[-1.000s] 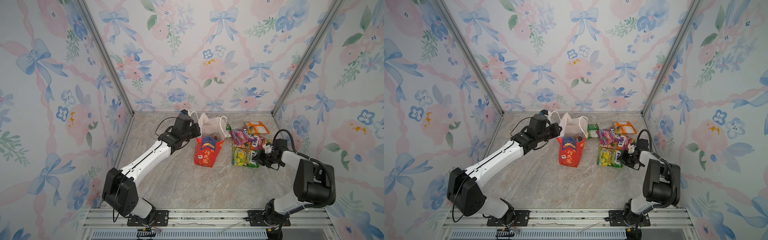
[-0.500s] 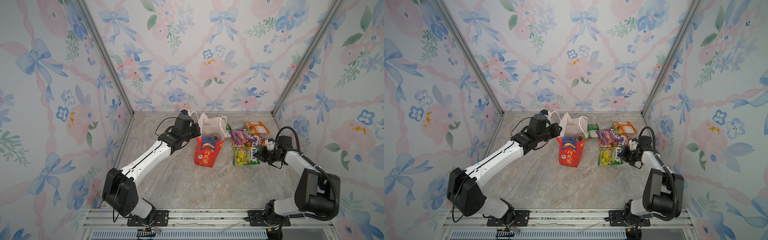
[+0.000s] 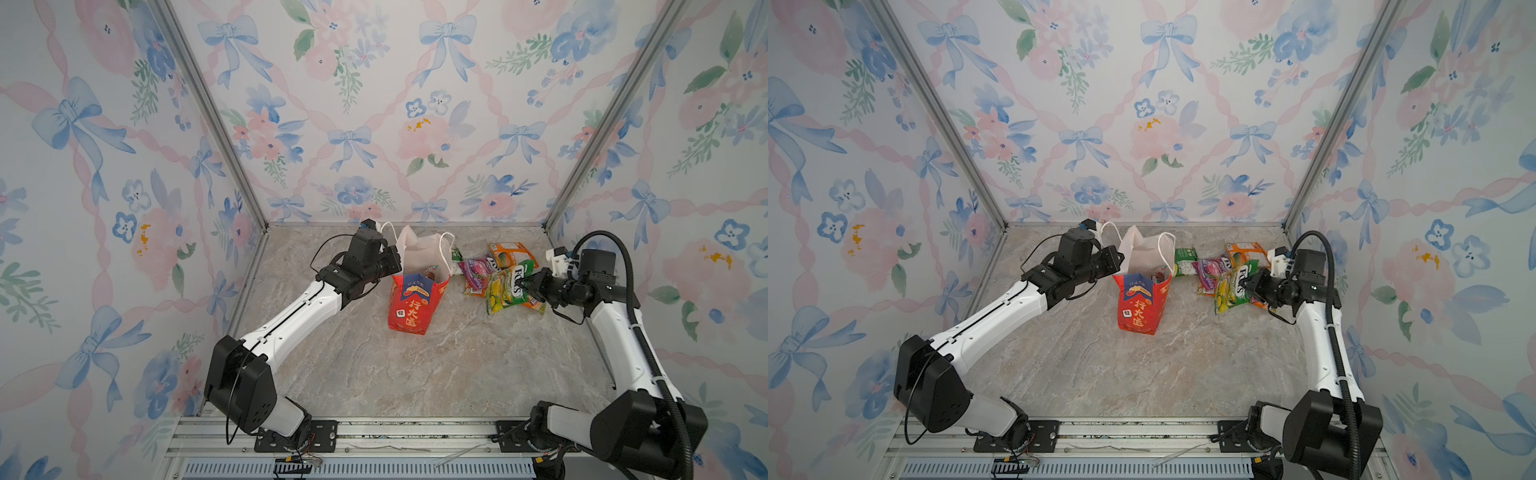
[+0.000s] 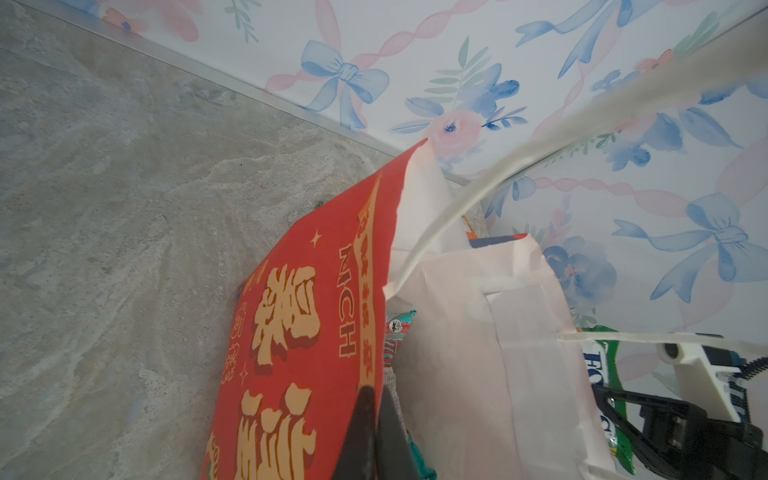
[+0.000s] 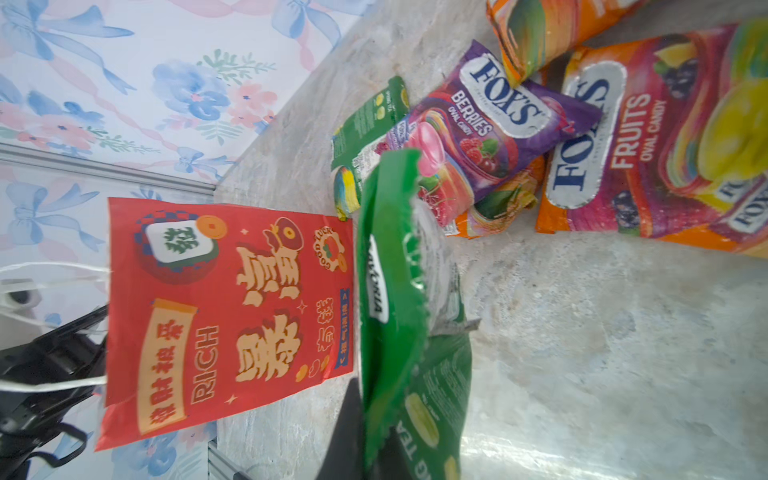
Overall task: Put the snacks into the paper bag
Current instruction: 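Lift the green Fox's packet upward with the right gripper, then carry the green Fox's packet with the right gripper over the bag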
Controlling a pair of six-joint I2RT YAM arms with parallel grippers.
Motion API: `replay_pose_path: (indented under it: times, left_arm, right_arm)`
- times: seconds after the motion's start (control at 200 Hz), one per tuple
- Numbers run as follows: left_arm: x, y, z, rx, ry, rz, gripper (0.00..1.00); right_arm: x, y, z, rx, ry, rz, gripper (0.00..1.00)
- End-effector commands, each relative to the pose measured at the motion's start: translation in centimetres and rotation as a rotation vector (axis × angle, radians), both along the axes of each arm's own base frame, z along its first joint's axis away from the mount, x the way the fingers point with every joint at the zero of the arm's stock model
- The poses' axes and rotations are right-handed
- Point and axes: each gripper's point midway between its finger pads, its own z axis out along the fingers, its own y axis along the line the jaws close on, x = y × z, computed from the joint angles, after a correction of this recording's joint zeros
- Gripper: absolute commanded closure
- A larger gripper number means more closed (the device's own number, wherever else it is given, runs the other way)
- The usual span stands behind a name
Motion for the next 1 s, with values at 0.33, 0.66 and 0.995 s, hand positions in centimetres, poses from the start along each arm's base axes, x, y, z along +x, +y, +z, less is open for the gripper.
replay_pose_path:
  times: [0.33,0.66,0.995]
  left_arm:
    - [-0.1,-0.3,-1.1,0.008,0.023,-0.027,1.00]
    - [-0.1,-0.4,-0.5,0.001,0.011,-0.030,1.00]
    - [-0.1,-1.2,-0.5,0.001,0.014,-0.046,1.00]
  right_arm:
    - [-2.3,4.0,17.8,0.063,-0.340,0.124,1.00]
    - [-2.2,10.3,28.1,0.068,-0.580,0.317,1.00]
    - [0.0,18.2,28.7,-0.061,-0.613,0.496,1.00]
